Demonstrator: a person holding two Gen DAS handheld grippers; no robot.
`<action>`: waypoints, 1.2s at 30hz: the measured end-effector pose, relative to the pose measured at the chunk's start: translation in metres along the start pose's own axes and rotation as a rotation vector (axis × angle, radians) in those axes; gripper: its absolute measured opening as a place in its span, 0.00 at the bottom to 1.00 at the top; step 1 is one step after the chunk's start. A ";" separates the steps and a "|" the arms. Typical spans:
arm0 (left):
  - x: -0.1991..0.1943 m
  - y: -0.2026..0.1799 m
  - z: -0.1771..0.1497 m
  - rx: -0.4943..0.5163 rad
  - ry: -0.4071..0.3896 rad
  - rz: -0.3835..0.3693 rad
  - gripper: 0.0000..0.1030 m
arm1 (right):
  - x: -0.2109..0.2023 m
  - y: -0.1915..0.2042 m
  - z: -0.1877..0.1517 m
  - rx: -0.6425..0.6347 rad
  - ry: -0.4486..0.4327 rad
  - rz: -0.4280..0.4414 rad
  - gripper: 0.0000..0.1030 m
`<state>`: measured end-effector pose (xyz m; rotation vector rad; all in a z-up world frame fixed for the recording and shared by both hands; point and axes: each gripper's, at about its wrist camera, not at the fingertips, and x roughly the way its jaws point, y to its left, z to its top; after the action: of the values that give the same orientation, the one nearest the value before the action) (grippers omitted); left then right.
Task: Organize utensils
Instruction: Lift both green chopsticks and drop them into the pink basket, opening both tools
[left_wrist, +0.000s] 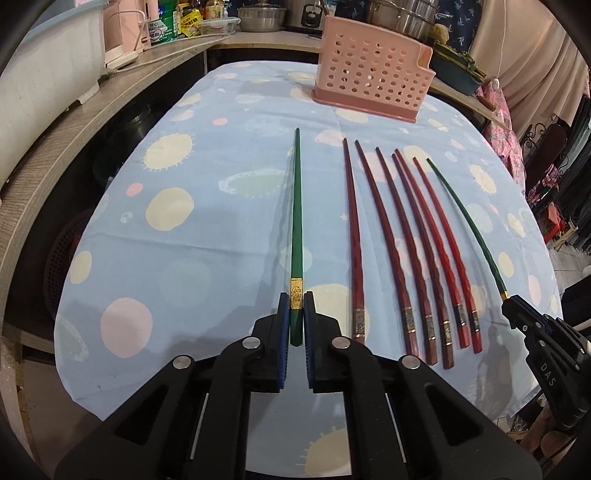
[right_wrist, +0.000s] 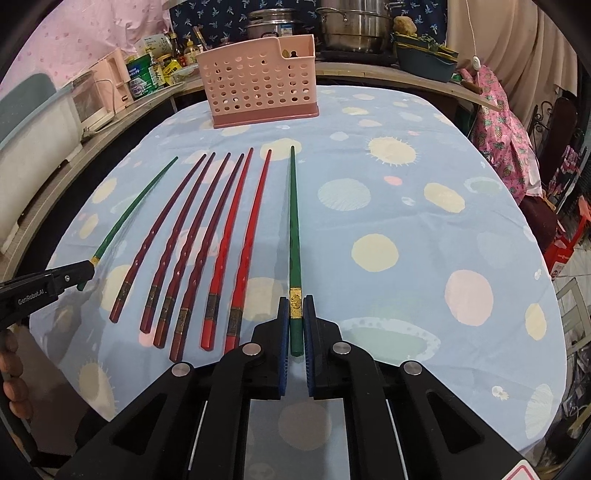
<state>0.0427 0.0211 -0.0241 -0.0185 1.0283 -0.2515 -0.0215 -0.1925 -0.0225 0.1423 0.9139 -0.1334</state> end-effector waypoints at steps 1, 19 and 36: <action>-0.003 0.000 0.002 0.001 -0.007 -0.001 0.07 | -0.003 -0.001 0.003 0.005 -0.009 0.003 0.07; -0.061 -0.007 0.076 -0.001 -0.199 -0.022 0.07 | -0.062 -0.019 0.087 0.054 -0.247 0.034 0.07; -0.098 -0.018 0.158 -0.006 -0.352 -0.033 0.07 | -0.093 -0.034 0.152 0.092 -0.391 0.052 0.07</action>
<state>0.1253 0.0089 0.1428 -0.0828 0.6791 -0.2647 0.0345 -0.2481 0.1411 0.2171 0.5143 -0.1491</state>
